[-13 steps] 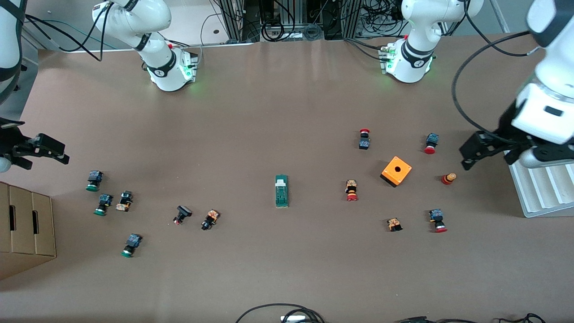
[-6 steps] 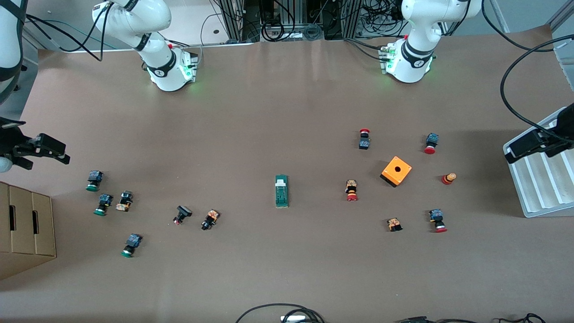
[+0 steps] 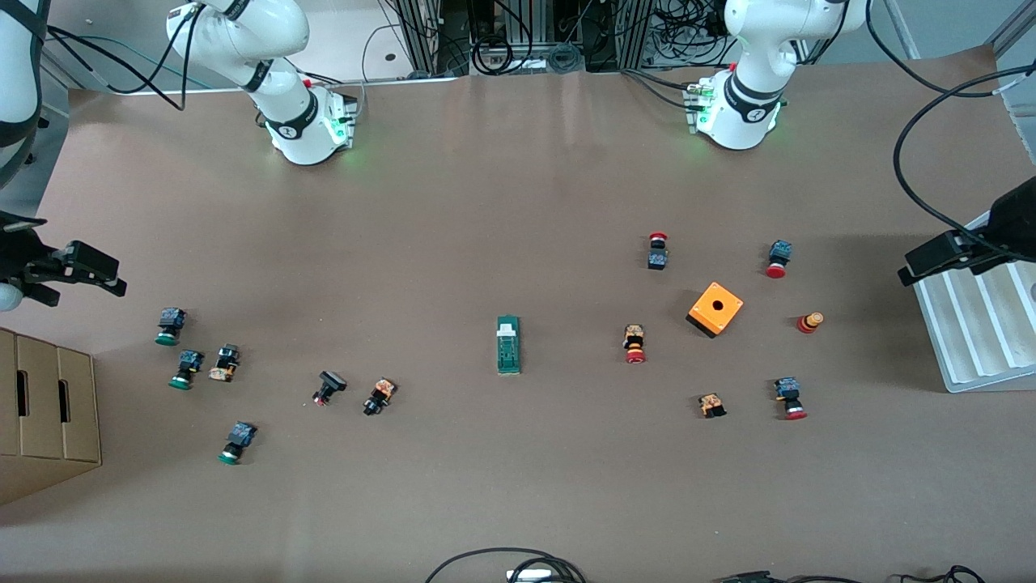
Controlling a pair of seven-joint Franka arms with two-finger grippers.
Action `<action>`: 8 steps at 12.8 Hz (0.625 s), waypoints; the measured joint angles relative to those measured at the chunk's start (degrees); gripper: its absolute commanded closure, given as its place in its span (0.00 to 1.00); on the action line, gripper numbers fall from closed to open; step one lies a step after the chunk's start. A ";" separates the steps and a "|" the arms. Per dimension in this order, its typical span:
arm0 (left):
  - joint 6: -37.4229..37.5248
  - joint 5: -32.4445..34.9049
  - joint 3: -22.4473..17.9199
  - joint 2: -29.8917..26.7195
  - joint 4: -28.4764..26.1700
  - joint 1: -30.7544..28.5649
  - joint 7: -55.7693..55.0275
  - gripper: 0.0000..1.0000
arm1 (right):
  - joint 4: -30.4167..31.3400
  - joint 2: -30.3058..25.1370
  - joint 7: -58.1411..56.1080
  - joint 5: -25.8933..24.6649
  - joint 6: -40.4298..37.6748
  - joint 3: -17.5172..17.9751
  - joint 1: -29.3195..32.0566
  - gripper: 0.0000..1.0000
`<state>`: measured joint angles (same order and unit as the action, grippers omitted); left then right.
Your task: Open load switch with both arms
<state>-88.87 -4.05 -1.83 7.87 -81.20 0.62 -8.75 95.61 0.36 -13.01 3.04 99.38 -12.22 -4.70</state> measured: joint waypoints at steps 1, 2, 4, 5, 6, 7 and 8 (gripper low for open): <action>0.37 0.00 -0.01 0.41 -0.07 0.00 0.00 0.00 | 0.00 0.00 0.00 0.00 0.00 0.00 0.00 0.00; 1.10 0.00 -0.01 0.72 -0.07 0.00 0.00 0.00 | 0.00 0.00 0.00 0.00 0.00 0.00 0.00 0.00; 1.80 0.00 -0.01 0.86 -0.07 0.00 0.06 0.00 | 0.00 0.00 0.00 0.00 0.00 0.00 0.00 0.00; 1.82 0.00 -0.01 0.85 -0.06 0.00 0.16 0.00 | 0.00 0.00 0.00 0.00 0.00 0.00 0.00 0.00; 1.82 0.00 -0.01 0.83 -0.04 0.00 0.24 0.00 | 0.00 0.00 0.00 0.00 0.00 0.00 0.00 0.00; 1.82 0.10 -0.01 0.80 -0.04 0.01 0.25 0.00 | 0.00 0.00 0.00 0.00 0.00 0.00 0.00 0.00; 1.94 0.72 0.03 0.73 -0.05 0.03 0.28 0.00 | 0.00 0.00 0.00 0.00 0.00 0.00 0.00 0.00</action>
<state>-86.93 -3.33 -1.80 8.60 -81.25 0.66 -8.47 95.60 0.36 -13.01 3.04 99.38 -12.22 -4.70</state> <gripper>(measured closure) 0.000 0.000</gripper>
